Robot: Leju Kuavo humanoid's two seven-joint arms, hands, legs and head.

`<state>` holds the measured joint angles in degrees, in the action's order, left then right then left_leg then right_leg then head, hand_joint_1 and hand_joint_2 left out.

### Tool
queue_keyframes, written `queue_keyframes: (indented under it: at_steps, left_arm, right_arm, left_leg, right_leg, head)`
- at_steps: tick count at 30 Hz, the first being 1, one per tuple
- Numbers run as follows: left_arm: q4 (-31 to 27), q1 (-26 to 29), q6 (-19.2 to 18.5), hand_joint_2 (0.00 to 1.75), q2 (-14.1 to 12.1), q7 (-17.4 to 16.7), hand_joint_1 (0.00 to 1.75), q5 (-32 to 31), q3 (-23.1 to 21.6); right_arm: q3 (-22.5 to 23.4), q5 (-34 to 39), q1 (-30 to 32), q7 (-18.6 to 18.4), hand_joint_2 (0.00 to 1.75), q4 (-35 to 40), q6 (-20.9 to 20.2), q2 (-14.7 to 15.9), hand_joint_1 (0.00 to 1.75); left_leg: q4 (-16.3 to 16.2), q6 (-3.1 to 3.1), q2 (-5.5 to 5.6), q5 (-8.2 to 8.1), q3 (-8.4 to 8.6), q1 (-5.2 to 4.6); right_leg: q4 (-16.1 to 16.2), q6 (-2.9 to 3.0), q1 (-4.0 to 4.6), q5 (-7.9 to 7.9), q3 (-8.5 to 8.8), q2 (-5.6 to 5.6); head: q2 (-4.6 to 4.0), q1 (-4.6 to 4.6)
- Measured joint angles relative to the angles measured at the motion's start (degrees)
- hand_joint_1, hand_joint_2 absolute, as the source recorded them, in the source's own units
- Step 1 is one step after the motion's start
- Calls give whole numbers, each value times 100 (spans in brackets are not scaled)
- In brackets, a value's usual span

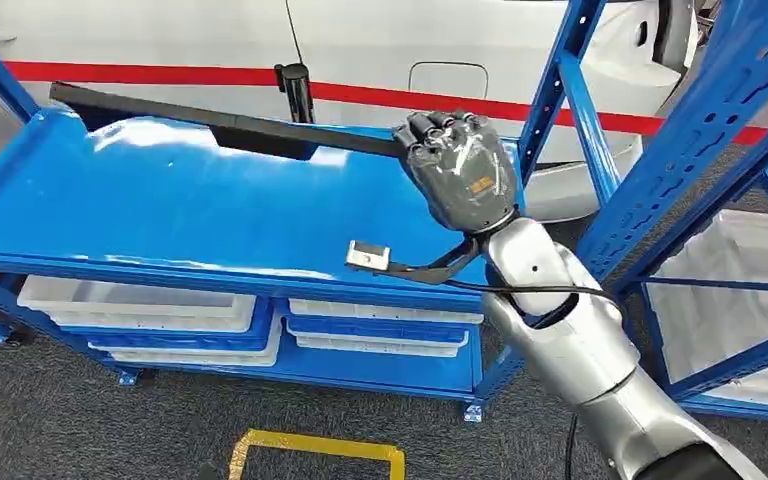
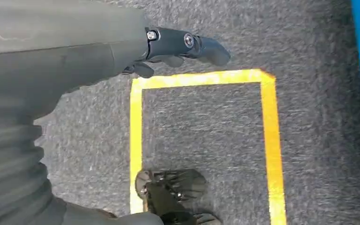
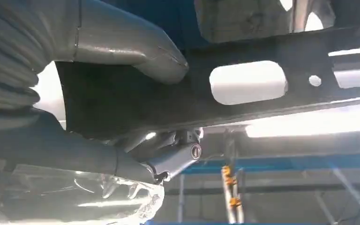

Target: Take the parts from the cabinet and place them on the table.

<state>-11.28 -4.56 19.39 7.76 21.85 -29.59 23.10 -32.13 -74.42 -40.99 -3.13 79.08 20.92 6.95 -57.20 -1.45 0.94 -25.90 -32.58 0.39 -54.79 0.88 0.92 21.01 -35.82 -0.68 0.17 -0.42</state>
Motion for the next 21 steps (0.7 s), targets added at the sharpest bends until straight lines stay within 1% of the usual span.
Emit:
queue_keyframes:
  at_steps: [2, 4, 5, 6, 7, 8, 9, 10, 11, 12, 13, 14, 15, 16, 17, 18, 19, 20, 21]
  left_arm:
    - [0, 2, -22, 175, -29, -41, 0, -26, 4]
    - [0, 1, -22, 175, -48, -48, 0, -41, 13]
    - [0, 1, -22, 175, -55, -50, 0, -41, 20]
    - [0, 0, -22, 175, -57, -52, 0, -41, 24]
    - [0, -2, -22, 175, -53, -52, 0, -41, 24]
    - [0, -5, -22, 175, -53, -52, 0, -44, 24]
    - [0, -10, -22, 175, -55, -52, 0, -44, 24]
    - [0, -10, -33, 175, -53, -54, 0, -44, 24]
    - [0, -9, -41, 175, -48, -54, 0, -46, 24]
    - [0, -9, -54, 175, -48, -59, 0, -52, 24]
    - [0, -9, -72, 175, -48, -59, 0, -52, 24]
    - [0, -9, -74, 175, -48, -59, 0, -55, 24]
    - [0, -9, -81, 175, -48, -59, 0, -59, 24]
    - [0, -10, -81, 175, -48, -59, 0, -59, 24]
    - [-2, -13, -76, 175, -55, -59, 0, -61, 28]
    - [-4, -21, -72, 175, -59, -59, 0, -70, 33]
    - [-4, -23, -72, 175, -55, -61, 0, -85, 33]
    - [-4, -25, -72, 175, -50, -63, 0, -103, 33]
    - [-4, -25, -72, 175, -50, -79, 0, -103, 33]
  right_arm:
    - [153, 4, 129, -2, 175, 120, 20, 83, 175]
    - [267, 4, 224, -2, 175, 186, 22, 144, 175]
    - [304, 4, 249, 0, 175, 221, 22, 170, 175]
    - [338, 4, 256, 0, 175, 259, 22, 194, 175]
    - [377, 4, 271, 0, 175, 310, 24, 220, 175]
    - [402, 7, 283, 0, 175, 334, 37, 247, 175]
    - [419, 9, 281, 0, 175, 345, 46, 268, 175]
    - [426, 13, 293, 0, 175, 347, 57, 297, 175]
    - [432, 13, 336, 0, 175, 352, 59, 308, 175]
    - [452, 11, 393, 0, 175, 360, 59, 315, 175]
    - [487, 9, 452, 11, 175, 362, 63, 319, 175]
    - [516, 4, 494, 22, 175, 367, 65, 328, 175]
    - [531, 2, 522, 35, 175, 376, 68, 345, 175]
    - [546, -2, 540, 50, 175, 395, 70, 352, 175]
    - [561, -15, 559, 57, 175, 419, 70, 352, 175]
    - [570, -18, 579, 57, 175, 428, 74, 347, 175]
    - [603, -33, 608, 61, 175, 470, 90, 347, 175]
    - [640, -35, 631, 63, 175, 474, 94, 356, 175]
    - [664, -37, 645, 66, 175, 481, 100, 360, 175]
  left_leg:
    - [-4, -11, 0, -5, -2, -4]
    - [-5, -40, -2, -9, -5, -25]
    - [2, -56, -4, 0, -3, -37]
    - [33, -87, -5, 22, 8, -39]
    - [173, -131, -30, 106, 96, 62]
    - [217, -147, -37, 119, 142, 34]
    - [216, -172, -49, 156, 150, 41]
    - [215, -171, -60, 161, 149, 41]
    - [213, -170, -62, 161, 143, 41]
    - [211, -165, -66, 160, 137, 55]
    - [210, -153, -66, 157, 136, 76]
    - [205, -128, -64, 152, 136, 98]
    - [191, -75, -62, 139, 136, 136]
    - [158, -17, -62, 115, 130, 169]
    - [106, 63, -68, 80, 113, 165]
    - [99, 125, -54, 76, 53, 166]
    - [61, 176, -61, 67, 88, 139]
    - [35, 186, -51, 73, 74, 146]
    - [60, 219, -56, 91, 70, 178]
  right_leg:
    - [0, -3, -11, -2, 2, -2]
    - [2, -12, -34, -8, 3, -5]
    - [9, -29, -40, -19, 5, -8]
    - [21, -51, -33, -31, 11, -13]
    - [-31, -54, 5, 7, -50, -9]
    - [-179, -57, -17, 108, -100, 3]
    - [-574, -35, -40, 306, -267, 0]
    - [-1056, -29, -72, 515, -478, 4]
    - [-1566, -40, -116, 719, -713, 4]
    - [-1908, -91, -155, 816, -862, 6]
    - [-1932, -158, -195, 793, -857, 10]
    - [-1689, -249, -241, 681, -712, 18]
    - [-1162, -361, -295, 484, -413, 37]
    - [-581, -448, -349, 311, -90, 77]
    - [-70, -502, -391, 305, 175, 129]
    - [-262, -450, -277, 236, 233, 32]
    - [-225, -426, -258, 234, 179, 13]
    - [-195, -385, -274, 274, 174, 6]
    - [-212, -363, -274, 267, 175, 8]
  head:
    - [0, 2]
    - [0, 0]
    - [0, 0]
    - [0, -2]
    - [0, 0]
    - [0, 11]
    - [0, 22]
    - [0, 37]
    - [0, 24]
    - [0, 31]
    - [0, 29]
    - [0, 33]
    - [0, 31]
    - [0, 31]
    - [0, 53]
    - [0, 59]
    - [0, 50]
    - [0, 9]
    - [0, 2]
